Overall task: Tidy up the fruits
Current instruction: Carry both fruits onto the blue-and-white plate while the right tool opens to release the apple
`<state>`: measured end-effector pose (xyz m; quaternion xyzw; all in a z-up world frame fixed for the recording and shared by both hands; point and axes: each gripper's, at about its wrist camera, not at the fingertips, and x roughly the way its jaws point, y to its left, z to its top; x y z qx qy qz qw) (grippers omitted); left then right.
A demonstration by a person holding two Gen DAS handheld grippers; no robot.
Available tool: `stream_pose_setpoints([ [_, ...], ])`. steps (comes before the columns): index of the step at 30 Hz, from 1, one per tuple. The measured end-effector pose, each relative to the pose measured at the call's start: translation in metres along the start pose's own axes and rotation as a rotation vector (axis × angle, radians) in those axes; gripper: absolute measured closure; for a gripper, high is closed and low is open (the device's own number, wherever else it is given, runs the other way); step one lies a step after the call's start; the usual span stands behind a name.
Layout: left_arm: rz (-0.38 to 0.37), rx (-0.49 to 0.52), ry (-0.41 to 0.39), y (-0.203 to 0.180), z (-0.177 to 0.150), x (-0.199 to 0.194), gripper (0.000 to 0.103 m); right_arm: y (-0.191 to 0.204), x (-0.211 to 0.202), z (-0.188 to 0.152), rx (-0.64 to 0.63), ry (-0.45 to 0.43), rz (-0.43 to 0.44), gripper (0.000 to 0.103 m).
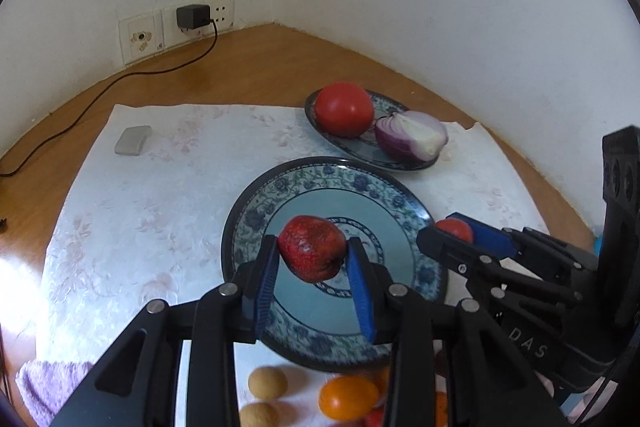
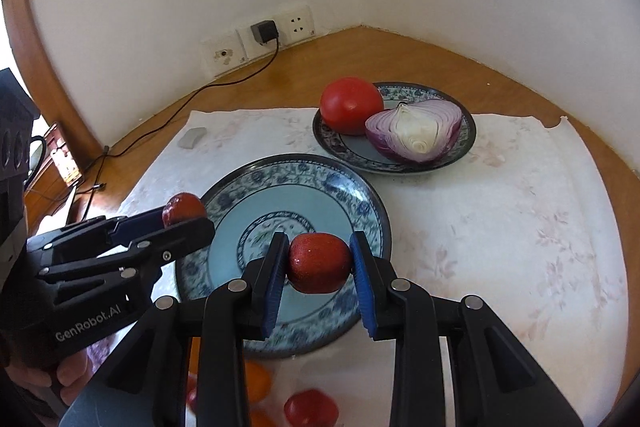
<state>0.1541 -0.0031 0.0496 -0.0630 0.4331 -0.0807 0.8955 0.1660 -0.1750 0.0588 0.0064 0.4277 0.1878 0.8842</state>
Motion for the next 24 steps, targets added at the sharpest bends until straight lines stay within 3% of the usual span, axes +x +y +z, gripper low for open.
stream_pose_setpoints([
  [13,0.01,-0.033,0.057,0.01,0.006,0.036,0.067,-0.004,0.038,0.011,-0.011,0.033,-0.004,0.07],
  [24,0.016,-0.021,0.064,0.012,0.007,0.044,0.067,-0.003,0.056,0.013,-0.024,0.049,-0.01,0.07],
])
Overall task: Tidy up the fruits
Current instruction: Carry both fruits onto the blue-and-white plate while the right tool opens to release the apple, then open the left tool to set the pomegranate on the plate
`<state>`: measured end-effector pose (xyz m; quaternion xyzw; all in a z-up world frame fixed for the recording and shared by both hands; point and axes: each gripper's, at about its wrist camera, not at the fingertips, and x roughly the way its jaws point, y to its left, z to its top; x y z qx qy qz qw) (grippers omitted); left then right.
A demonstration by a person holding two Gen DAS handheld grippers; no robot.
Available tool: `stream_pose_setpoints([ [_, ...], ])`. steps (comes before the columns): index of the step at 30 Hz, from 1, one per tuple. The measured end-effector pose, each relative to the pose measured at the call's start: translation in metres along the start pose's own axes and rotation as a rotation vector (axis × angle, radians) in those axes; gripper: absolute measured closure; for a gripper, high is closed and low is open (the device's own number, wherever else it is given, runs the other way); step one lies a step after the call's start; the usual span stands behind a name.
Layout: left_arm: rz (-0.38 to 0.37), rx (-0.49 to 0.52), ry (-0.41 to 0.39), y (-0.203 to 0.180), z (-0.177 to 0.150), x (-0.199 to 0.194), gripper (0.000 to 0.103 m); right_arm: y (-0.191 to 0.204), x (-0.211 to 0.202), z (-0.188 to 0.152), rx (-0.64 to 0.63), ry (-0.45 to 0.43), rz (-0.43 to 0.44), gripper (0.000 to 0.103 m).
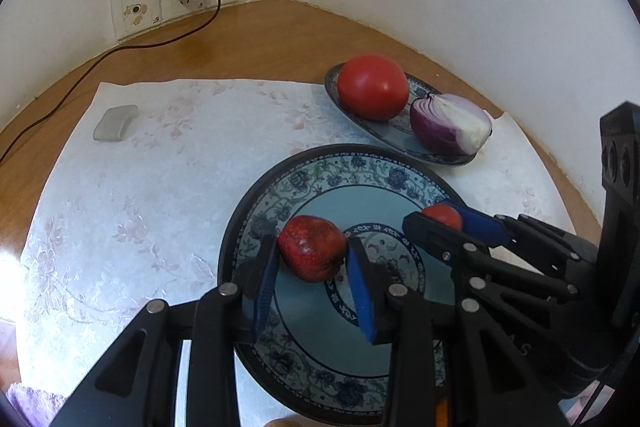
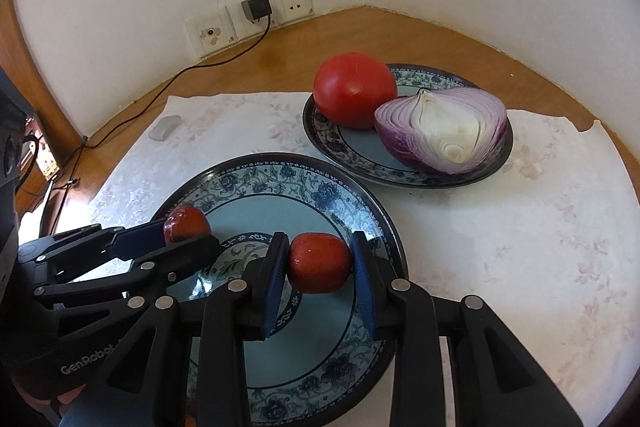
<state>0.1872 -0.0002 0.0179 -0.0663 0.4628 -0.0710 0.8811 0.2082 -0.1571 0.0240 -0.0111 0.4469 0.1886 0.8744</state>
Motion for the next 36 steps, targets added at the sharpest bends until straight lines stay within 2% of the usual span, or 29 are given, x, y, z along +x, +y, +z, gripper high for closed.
stream_pose_setpoints([
  [15,0.005,0.004,0.005,-0.002,0.0,0.0,0.067,0.0,0.001,0.002,0.002,-0.01,-0.01,0.07],
  [29,0.027,-0.008,-0.003,0.001,0.0,-0.012,0.065,-0.009,-0.011,0.002,0.053,-0.016,0.008,0.05],
  [36,0.033,-0.013,-0.01,0.001,-0.003,-0.024,0.065,-0.008,-0.027,-0.002,0.06,-0.034,0.019,0.047],
])
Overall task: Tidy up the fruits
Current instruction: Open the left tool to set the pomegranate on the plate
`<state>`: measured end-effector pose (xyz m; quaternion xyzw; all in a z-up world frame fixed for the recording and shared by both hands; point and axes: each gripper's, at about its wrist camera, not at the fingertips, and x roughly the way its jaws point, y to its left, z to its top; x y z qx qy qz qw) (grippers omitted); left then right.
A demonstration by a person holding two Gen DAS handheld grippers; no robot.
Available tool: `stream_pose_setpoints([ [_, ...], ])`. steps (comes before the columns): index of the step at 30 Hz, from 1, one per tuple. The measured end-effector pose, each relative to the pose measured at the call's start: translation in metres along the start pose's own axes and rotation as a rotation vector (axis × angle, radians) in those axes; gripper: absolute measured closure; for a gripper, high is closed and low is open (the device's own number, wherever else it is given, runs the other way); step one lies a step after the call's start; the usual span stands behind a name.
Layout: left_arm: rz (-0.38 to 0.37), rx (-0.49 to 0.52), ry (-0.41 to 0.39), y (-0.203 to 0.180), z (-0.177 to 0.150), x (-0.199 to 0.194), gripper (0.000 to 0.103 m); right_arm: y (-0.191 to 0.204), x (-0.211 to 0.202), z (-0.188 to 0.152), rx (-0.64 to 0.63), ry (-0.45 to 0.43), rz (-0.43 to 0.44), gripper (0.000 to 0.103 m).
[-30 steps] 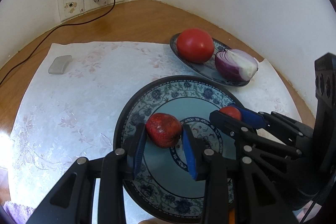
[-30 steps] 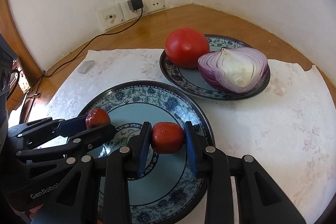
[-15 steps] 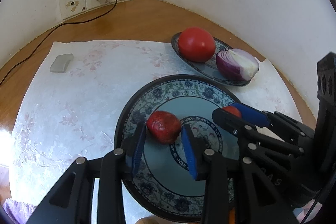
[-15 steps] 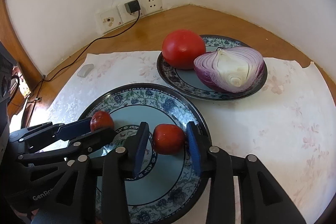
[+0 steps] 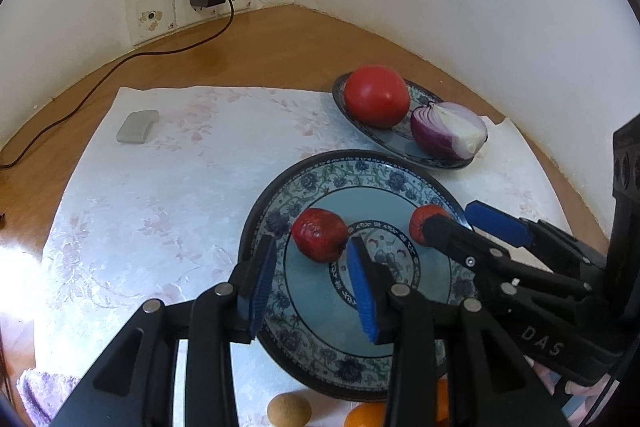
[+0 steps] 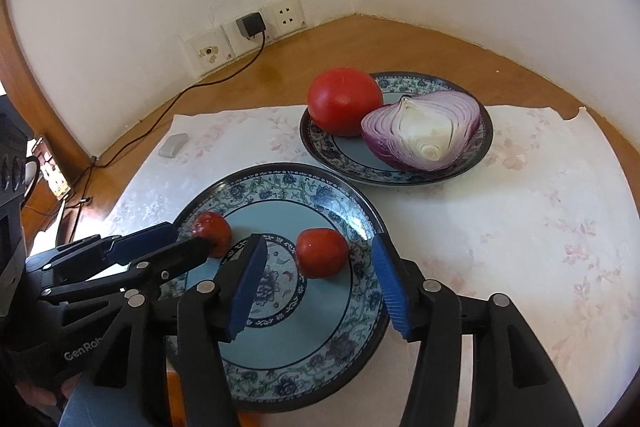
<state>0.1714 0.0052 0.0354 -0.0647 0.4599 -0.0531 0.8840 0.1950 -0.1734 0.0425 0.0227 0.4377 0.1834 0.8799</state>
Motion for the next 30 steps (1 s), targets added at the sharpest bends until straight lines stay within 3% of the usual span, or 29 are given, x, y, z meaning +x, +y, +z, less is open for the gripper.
stream_pose_setpoints([
  [30,0.016,-0.022,-0.044,0.015,-0.038,-0.069,0.064,0.025,-0.062,-0.034,-0.008,-0.061,-0.002,0.046],
])
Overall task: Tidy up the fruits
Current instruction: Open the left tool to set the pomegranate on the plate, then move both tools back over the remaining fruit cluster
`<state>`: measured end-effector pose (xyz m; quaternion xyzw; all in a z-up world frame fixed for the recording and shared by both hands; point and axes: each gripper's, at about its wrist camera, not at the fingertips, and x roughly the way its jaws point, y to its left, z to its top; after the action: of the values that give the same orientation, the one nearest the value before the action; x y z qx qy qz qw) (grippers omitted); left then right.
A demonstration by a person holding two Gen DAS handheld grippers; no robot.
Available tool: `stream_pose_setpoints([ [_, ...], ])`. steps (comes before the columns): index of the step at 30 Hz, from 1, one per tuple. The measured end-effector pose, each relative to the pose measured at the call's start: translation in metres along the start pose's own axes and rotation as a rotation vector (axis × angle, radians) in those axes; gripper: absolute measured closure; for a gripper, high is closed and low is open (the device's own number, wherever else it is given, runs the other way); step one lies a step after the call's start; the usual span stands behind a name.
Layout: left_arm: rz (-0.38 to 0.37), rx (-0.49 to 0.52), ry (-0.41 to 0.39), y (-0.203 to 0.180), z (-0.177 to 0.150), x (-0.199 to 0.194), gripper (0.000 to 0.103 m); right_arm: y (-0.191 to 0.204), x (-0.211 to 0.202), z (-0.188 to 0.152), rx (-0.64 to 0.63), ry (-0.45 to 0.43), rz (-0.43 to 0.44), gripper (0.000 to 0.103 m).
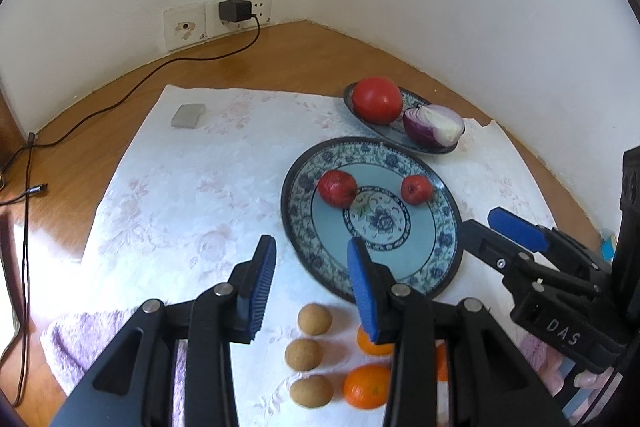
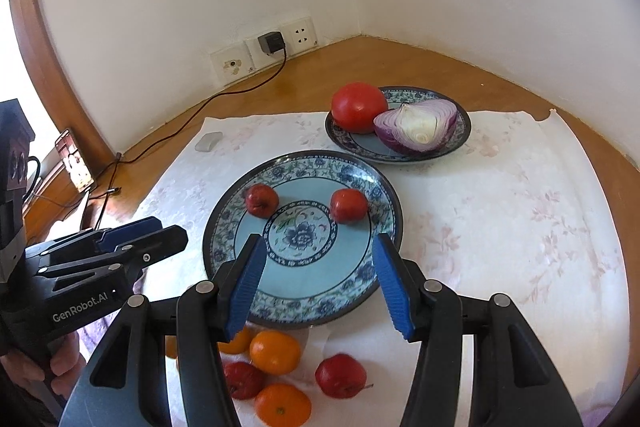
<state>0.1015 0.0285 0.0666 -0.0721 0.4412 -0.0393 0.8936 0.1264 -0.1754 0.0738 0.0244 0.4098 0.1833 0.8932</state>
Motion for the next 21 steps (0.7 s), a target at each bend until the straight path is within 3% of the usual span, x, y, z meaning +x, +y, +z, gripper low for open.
stream_pose_setpoints([
  [21,-0.032,-0.015,0.037,0.005,-0.047,-0.023,0.064,0.009,-0.032,-0.043,0.022,-0.002,0.007,0.046],
])
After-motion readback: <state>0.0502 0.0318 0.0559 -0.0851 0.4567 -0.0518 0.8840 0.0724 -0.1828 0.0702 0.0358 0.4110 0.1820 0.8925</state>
